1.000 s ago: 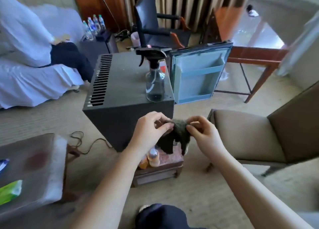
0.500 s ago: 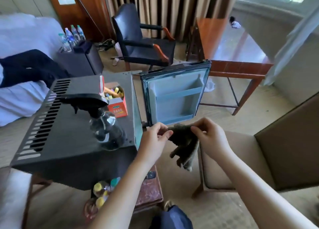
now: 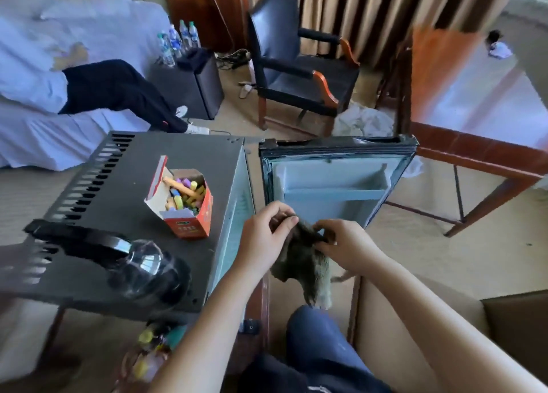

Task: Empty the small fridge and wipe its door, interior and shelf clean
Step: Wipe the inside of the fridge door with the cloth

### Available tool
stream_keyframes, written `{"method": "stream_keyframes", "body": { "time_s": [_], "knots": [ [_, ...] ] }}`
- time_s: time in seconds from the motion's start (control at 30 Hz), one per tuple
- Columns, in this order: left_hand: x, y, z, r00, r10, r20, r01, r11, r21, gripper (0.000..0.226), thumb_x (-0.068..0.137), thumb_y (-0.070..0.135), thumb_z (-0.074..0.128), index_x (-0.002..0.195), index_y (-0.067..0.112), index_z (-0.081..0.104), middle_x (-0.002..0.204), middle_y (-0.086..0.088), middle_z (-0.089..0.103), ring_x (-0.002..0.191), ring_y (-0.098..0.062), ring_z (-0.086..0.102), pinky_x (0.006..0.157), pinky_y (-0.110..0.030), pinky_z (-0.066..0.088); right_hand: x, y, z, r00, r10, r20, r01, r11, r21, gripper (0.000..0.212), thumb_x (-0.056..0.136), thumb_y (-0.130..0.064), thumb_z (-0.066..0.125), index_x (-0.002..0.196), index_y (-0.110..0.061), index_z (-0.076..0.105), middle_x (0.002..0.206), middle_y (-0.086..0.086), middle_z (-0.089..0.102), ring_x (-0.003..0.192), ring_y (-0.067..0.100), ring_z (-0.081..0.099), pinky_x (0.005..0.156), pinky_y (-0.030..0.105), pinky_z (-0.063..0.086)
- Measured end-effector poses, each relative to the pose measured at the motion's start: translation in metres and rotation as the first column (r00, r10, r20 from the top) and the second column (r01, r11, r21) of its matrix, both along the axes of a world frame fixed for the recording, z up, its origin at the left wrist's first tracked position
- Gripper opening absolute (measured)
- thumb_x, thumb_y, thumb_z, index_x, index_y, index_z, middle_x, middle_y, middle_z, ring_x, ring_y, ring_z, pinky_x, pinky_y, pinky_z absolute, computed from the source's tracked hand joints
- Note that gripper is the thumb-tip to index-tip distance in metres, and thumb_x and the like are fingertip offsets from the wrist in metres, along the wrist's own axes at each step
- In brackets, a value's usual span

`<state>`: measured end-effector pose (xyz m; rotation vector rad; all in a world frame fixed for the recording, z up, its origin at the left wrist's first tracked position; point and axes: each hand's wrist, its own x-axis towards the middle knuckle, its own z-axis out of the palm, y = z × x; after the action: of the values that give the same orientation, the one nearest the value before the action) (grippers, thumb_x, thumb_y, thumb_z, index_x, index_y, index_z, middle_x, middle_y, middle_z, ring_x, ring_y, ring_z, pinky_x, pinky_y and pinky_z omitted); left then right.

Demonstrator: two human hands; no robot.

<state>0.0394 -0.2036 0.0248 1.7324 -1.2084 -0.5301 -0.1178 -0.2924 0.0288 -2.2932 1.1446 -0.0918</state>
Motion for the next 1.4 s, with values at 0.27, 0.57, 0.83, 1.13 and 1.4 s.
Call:
{"method": "stream_keyframes", "body": {
  "time_s": [0.27,0.57,0.83,1.13,1.4],
  "knots": [
    [0.023,-0.021,-0.014,0.914,0.405,0.041,-0.404,0.914,-0.026,0.007,0.083,0.021,0.070,0.082,0.026,0.066,0.070,0.022,0.063,0.069,0.008,0.058,0.070,-0.012,0.042,0.058,-0.098,-0.030,0.824,0.556,0.106,-0.566,0.807,0.169,0.031,0.074,-0.032,0.080,0.093,-0.038,0.056,0.099,-0.014,0.060,0.095,0.009,0.056,0.087,0.027,0.044],
    [-0.015,-0.006,-0.019,0.618,0.779,0.105,-0.786,0.613,0.074,0.007,0.089,0.015,0.069,0.085,0.014,0.063,0.076,0.011,0.064,0.078,-0.004,0.060,0.069,-0.011,0.044,0.117,-0.137,-0.043,0.616,0.770,0.167,-0.774,0.631,-0.055,0.016,0.082,-0.029,0.073,0.088,-0.021,0.061,0.077,-0.001,0.062,0.073,0.018,0.055,0.063,0.030,0.038],
    [-0.063,0.044,-0.015,0.391,0.910,0.139,-0.918,0.374,0.130,0.026,0.090,0.020,0.067,0.088,0.036,0.046,0.072,0.011,0.065,0.065,0.000,0.057,0.062,-0.015,0.041,0.124,-0.105,-0.042,0.428,0.870,0.242,-0.892,0.451,-0.044,0.029,0.079,-0.038,0.075,0.067,-0.030,0.049,0.060,-0.014,0.049,0.055,0.005,0.048,0.053,0.019,0.032],
    [-0.082,0.069,0.004,0.486,0.850,0.203,-0.856,0.417,0.306,0.029,0.099,0.005,0.047,0.096,0.026,0.067,0.097,0.017,0.054,0.095,-0.001,0.053,0.081,-0.007,0.035,0.130,-0.098,-0.034,0.382,0.879,0.284,-0.912,0.409,-0.040,0.012,0.084,-0.026,0.071,0.092,-0.024,0.063,0.084,-0.009,0.069,0.079,0.010,0.063,0.065,0.020,0.038],
    [-0.081,0.042,-0.004,0.496,0.645,0.581,-0.835,0.173,0.522,0.034,0.088,0.036,0.067,0.119,0.025,0.055,0.125,0.005,0.046,0.112,-0.012,0.051,0.095,-0.022,0.041,0.140,-0.083,-0.004,0.382,0.803,0.457,-0.924,0.337,0.181,0.010,0.084,-0.026,0.072,0.089,-0.026,0.063,0.072,0.000,0.068,0.069,0.014,0.063,0.066,0.028,0.049]
  ]
}}
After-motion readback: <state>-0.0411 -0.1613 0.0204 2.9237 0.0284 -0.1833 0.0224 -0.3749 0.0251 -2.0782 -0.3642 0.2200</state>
